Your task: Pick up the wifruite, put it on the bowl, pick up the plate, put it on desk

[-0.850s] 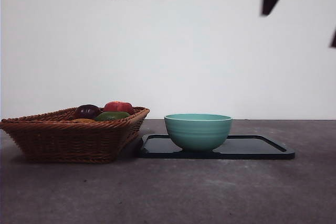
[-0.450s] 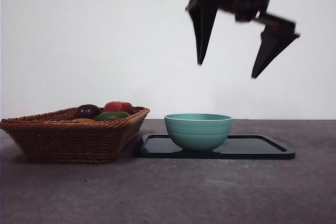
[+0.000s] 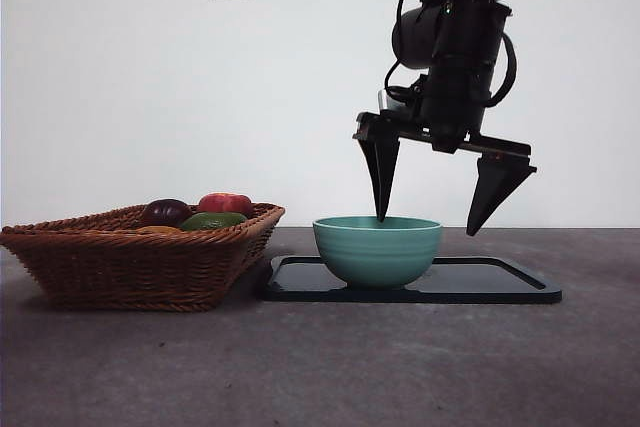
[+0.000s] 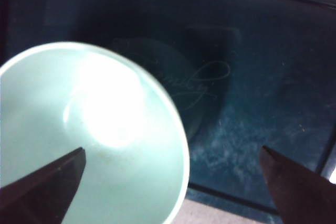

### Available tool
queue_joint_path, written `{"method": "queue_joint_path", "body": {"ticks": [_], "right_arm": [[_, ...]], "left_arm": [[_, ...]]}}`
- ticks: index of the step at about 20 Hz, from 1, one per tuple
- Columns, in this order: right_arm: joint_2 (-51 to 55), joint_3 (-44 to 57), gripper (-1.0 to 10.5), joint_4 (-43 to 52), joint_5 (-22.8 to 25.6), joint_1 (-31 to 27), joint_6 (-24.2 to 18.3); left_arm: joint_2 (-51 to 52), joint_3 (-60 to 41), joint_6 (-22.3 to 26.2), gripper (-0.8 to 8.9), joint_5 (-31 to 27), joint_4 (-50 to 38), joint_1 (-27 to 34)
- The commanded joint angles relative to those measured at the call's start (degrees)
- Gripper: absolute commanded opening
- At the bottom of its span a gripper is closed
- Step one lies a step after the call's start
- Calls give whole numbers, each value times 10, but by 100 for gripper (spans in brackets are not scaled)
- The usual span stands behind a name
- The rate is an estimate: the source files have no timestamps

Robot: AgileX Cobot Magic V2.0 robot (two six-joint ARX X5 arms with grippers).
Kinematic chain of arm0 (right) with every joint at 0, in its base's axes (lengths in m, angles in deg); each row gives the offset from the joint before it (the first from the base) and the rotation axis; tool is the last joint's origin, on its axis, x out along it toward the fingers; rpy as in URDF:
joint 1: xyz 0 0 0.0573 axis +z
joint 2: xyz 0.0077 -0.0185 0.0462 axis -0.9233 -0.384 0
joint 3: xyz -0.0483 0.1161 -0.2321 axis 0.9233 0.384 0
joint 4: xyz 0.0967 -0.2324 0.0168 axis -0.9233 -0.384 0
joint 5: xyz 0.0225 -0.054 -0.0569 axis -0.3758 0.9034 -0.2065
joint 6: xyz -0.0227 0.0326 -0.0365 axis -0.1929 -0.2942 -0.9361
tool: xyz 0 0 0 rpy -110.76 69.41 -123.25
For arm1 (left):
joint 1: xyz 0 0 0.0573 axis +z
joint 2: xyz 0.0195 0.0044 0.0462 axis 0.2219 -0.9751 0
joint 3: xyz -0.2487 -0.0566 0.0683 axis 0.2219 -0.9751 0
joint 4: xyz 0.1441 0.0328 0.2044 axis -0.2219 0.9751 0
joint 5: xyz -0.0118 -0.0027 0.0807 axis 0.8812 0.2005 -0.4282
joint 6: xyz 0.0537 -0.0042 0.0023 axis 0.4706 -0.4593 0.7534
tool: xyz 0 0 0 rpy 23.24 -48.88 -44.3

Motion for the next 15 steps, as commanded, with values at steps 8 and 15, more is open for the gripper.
{"method": "queue_joint_path", "body": {"ticks": [8,15], "right_arm": [[-23,-14,232,3,-2,-10,-9],[-42,-13,107,-12,-18,-10,-2]], "left_arm": [[-2,6,7,562,2,-5,-4],[-2,6,7,562,2,-3,-4]]}}
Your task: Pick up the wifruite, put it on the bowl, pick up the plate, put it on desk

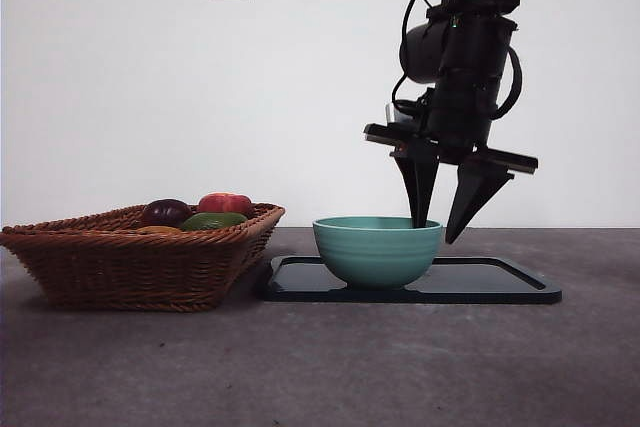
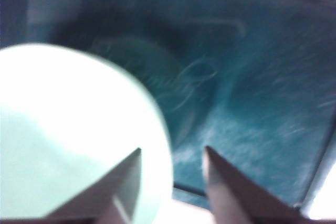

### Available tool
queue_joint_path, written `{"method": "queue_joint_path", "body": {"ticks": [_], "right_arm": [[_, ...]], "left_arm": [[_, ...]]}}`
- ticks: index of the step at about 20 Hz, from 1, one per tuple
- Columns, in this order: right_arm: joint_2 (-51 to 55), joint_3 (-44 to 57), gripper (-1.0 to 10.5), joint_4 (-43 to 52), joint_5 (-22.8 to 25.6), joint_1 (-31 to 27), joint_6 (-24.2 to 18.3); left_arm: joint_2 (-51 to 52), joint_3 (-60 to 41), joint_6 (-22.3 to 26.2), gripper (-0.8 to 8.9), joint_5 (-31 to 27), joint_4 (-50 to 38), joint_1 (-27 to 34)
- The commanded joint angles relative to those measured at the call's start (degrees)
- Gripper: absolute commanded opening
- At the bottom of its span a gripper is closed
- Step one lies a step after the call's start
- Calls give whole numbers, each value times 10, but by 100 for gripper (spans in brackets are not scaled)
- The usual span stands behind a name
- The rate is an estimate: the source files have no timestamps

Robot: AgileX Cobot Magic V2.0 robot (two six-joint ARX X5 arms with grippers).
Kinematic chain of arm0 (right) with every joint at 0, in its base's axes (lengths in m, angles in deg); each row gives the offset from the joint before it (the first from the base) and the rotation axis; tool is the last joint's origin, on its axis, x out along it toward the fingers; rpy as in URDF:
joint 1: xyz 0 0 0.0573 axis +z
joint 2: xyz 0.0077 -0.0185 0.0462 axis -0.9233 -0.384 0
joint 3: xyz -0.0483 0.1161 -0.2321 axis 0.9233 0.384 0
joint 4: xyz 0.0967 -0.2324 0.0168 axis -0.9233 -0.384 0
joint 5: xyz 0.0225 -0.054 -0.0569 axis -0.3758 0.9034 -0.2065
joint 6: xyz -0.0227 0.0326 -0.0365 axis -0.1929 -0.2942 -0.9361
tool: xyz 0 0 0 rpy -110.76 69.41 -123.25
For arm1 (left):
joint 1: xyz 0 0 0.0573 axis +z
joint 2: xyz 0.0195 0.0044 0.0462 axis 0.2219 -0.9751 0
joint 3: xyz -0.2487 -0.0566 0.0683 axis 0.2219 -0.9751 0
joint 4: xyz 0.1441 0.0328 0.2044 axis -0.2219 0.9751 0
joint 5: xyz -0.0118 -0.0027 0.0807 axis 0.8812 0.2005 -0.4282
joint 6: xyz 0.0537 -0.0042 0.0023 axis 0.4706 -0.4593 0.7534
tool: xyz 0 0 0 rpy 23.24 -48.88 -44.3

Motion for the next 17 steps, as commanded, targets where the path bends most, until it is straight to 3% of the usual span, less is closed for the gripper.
{"method": "queue_joint_path", "body": {"ticks": [1,7,11,17], "right_arm": [[-29,-13,38,-8,5,5,-2],[4,-15,8,-20,16,6,-7],[76,-15,8,-89,17,9,-77],[176,39,8,-111,17,52,-89]], "left_arm": [[-2,7,7,562,2,-5,-5],[-2,7,7,562,2,-5,-11],[-2,7,7,562,2,-5,-11],[-2,7,7,562,2,-5,-11]]}}
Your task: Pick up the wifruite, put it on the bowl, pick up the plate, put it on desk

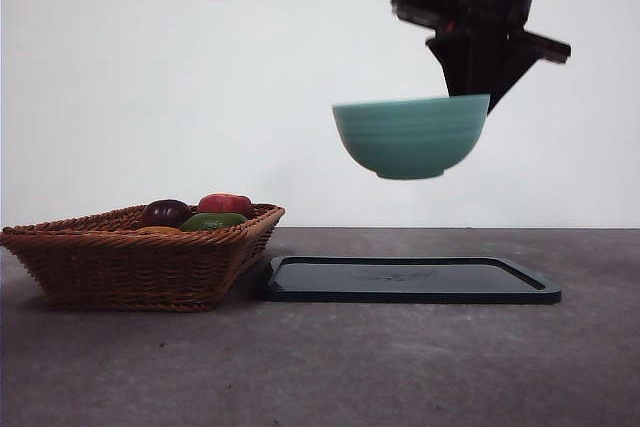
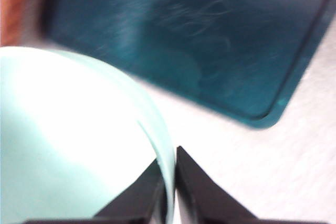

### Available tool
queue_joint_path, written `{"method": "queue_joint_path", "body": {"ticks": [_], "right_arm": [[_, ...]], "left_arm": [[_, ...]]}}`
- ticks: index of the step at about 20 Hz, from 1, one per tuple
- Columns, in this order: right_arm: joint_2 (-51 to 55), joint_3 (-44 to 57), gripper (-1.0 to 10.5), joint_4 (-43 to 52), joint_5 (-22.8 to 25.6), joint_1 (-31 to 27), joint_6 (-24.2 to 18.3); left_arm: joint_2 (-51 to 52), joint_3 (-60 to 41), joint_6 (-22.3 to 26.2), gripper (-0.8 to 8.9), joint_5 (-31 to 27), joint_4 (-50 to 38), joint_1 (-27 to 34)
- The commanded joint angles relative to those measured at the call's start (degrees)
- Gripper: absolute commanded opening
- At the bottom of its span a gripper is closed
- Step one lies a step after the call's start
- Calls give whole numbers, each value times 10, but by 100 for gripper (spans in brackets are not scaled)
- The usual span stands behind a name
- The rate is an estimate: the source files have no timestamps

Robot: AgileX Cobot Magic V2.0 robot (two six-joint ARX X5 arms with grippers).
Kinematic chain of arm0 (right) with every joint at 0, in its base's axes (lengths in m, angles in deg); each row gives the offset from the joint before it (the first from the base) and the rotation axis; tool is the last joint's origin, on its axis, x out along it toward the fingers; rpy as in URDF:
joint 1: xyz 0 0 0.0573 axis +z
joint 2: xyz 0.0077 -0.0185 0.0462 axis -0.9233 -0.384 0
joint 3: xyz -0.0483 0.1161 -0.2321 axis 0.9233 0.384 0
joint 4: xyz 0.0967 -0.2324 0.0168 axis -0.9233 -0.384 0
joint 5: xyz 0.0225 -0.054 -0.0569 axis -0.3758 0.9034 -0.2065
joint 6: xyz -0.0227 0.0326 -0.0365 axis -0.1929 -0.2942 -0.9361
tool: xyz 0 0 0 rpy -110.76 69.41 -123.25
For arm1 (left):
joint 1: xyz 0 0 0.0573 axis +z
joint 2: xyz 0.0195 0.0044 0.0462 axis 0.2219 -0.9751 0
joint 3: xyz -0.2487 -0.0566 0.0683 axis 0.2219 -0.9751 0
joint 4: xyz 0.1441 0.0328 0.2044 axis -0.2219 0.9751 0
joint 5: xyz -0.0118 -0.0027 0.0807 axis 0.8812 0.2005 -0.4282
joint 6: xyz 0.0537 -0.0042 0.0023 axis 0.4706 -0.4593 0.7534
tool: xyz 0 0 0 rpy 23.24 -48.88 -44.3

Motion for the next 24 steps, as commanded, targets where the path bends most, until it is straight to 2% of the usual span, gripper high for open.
{"method": "queue_joint_path", "body": {"ticks": [1,8,12,14,21,22,24], "right_arm": [[24,46,8,19,-1,32,-9],[80,252,8,107,-2,115,5],[80,339,8,217,-19,134,44],[80,364,8,242,-32,134,53],[80,379,11,259,-29,134,67],[80,379,36,259,-29,134,67],[81,378,187,254,-27,133,67]], "left_arm": [[-2,7,7,562,2,-5,-4],[-2,7,7,562,2,-7,-4],[-2,7,5,562,2,-6,-4],[-2,7,5,562,2,-7,-4],[-2,7,5,562,2,-6,-4],[-2,7,5,562,2,-6,-4],[-2,7,5,562,2,-6,-4]]}}
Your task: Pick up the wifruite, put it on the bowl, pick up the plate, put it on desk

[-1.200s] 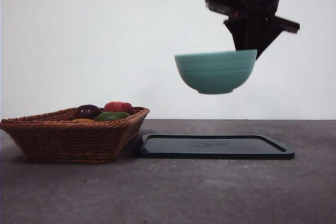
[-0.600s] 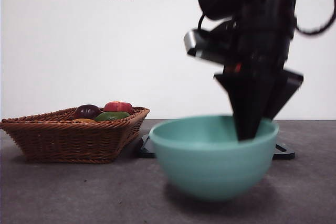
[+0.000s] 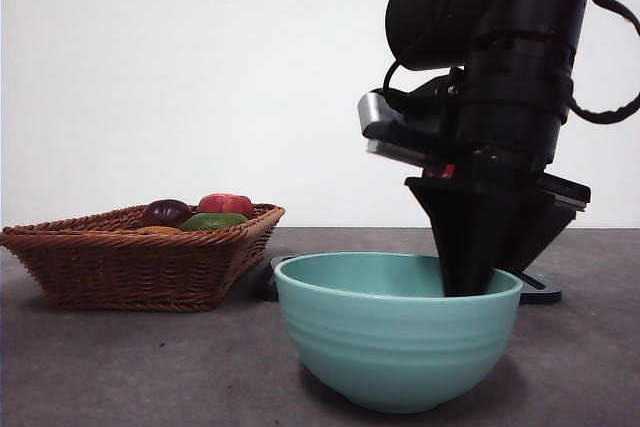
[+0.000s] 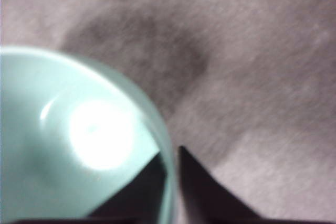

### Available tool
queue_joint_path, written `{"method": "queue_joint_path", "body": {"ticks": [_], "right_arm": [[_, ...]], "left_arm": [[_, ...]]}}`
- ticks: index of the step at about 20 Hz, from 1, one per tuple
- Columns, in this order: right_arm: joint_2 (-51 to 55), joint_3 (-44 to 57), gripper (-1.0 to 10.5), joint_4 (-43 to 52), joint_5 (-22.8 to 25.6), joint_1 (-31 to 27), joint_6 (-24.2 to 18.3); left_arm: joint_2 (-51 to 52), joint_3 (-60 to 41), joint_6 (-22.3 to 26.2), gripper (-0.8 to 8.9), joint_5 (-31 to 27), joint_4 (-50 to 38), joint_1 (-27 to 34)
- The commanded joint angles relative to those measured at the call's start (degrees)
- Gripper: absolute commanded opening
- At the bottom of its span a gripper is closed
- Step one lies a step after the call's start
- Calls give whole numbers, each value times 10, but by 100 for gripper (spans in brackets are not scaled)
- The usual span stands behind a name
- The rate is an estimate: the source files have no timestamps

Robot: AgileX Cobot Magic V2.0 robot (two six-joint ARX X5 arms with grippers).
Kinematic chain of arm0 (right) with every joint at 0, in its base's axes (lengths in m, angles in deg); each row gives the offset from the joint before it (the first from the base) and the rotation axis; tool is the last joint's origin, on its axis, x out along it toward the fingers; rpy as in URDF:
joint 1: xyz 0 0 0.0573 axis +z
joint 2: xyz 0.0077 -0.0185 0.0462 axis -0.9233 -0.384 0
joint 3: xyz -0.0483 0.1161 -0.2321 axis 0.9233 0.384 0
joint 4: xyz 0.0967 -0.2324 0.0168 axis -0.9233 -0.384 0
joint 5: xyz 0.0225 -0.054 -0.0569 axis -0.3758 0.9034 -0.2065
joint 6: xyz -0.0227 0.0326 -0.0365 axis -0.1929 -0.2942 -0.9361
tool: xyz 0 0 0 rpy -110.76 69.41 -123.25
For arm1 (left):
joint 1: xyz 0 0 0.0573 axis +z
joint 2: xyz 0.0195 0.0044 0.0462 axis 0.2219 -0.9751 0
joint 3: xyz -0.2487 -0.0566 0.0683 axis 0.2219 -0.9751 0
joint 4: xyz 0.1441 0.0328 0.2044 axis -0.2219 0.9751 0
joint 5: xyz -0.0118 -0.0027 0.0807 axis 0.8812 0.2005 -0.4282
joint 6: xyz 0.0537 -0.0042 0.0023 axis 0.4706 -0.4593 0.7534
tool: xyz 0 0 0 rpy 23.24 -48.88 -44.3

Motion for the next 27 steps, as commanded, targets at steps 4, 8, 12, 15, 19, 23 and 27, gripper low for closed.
{"method": "queue_joint_path", "body": {"ticks": [4,8,12,15,19,23,27], "right_arm": [[23,-3,432,-14,3,0,10],[114,-3,527,-53,30,0,19],[261,-3,548,-125,51,1,36],[390,-3,554,-169,59,0,56],[543,-3,553,-198,58,1,66],[679,-3,553,-207,31,0,66],[778,-3,553,-247,13,0,70]], "left_arm": [[-2,7,5,562,2,-5,-4],[-2,7,5,562,2,-5,-4],[-2,7,5,562,2,-5,-4],[-2,7,5,562,2,-5,-4],[-2,7,5,562,2,-5,-4],[-2,7,5,562,2,-5,-4],[-2,7,5,562,2,-5,-4]]}}
